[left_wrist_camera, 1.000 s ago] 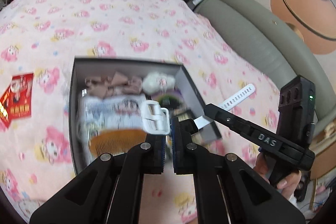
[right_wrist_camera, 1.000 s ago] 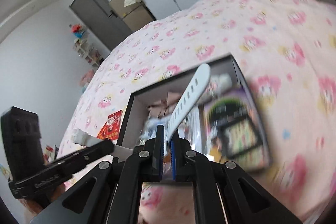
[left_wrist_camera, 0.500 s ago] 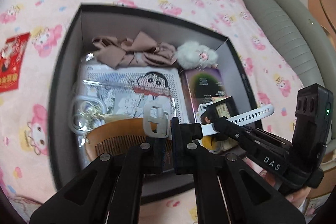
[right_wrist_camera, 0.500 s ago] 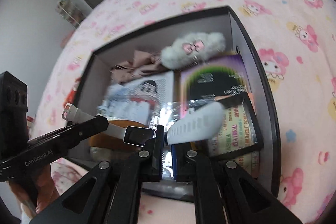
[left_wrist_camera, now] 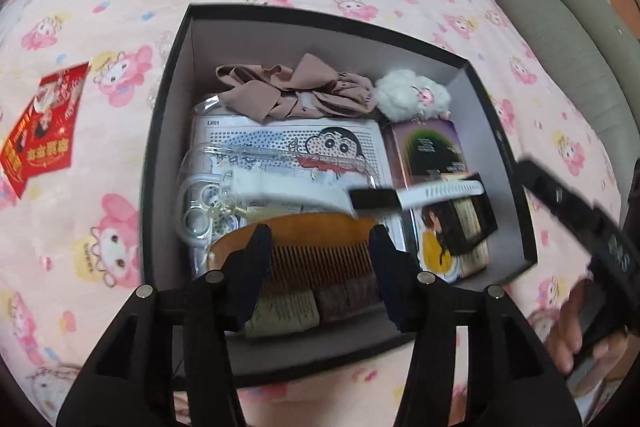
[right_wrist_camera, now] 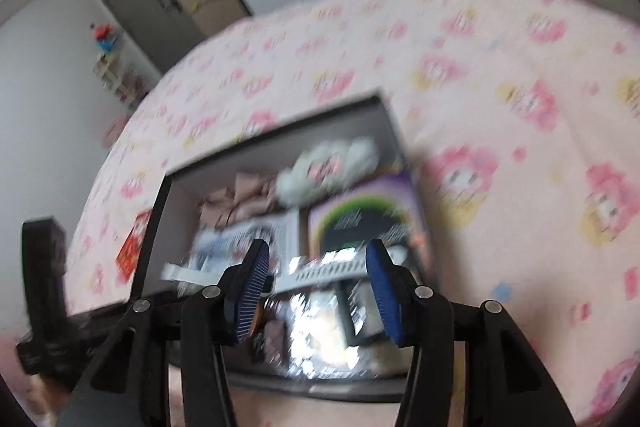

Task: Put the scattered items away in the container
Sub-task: 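Carry the white strap over the box with both tools, then lower the strap into the box and open both tools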

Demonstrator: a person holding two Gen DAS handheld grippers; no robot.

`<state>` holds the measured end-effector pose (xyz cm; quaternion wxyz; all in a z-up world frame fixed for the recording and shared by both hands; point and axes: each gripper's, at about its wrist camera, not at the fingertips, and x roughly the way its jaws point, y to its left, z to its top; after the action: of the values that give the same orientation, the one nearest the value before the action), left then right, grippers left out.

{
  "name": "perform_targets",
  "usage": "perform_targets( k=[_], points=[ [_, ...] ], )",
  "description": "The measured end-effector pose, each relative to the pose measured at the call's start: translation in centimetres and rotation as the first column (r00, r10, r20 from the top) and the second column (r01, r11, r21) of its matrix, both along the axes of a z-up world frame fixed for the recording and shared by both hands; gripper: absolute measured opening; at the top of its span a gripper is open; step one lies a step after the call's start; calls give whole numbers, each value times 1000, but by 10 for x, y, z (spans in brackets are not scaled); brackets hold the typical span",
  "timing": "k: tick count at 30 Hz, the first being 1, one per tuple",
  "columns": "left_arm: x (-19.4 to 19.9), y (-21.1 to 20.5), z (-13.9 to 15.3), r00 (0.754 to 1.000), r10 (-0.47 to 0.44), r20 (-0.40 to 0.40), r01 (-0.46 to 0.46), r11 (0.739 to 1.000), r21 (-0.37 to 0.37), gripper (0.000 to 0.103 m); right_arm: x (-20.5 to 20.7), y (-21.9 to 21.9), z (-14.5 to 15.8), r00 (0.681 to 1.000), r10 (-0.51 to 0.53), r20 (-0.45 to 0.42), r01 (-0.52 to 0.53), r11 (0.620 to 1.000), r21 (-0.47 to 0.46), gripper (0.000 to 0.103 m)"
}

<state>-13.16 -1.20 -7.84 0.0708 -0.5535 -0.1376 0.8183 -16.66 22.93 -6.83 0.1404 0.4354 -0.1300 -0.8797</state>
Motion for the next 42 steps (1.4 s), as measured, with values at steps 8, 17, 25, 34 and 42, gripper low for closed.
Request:
perform_targets(
  k=[8,17,25,34,42],
  points=[
    [0,-8,18,996,50,-78,-53,998,-30,49,-7,-42,-16,991,129,30,-132,986,104,46],
    [-25,15,-28,996,-4,84,5,1000,-12,45,-22,-60,-56,969,168,179,-194,971,137,46],
    [-22,15,-17,999,0,46,-1,1000,20,45,-17,-40,-47,977,116,181,-127,991,47,46],
    [15,17,35,989,6,-147,-8,1000,-14,53,20,-36,-4,998,17,61,-25,990,140,46],
    [53,22,65,974,-73,-215,67,997,-37,57,67,-42,23,1000,-5,-3,5,994,105,47]
  ],
)
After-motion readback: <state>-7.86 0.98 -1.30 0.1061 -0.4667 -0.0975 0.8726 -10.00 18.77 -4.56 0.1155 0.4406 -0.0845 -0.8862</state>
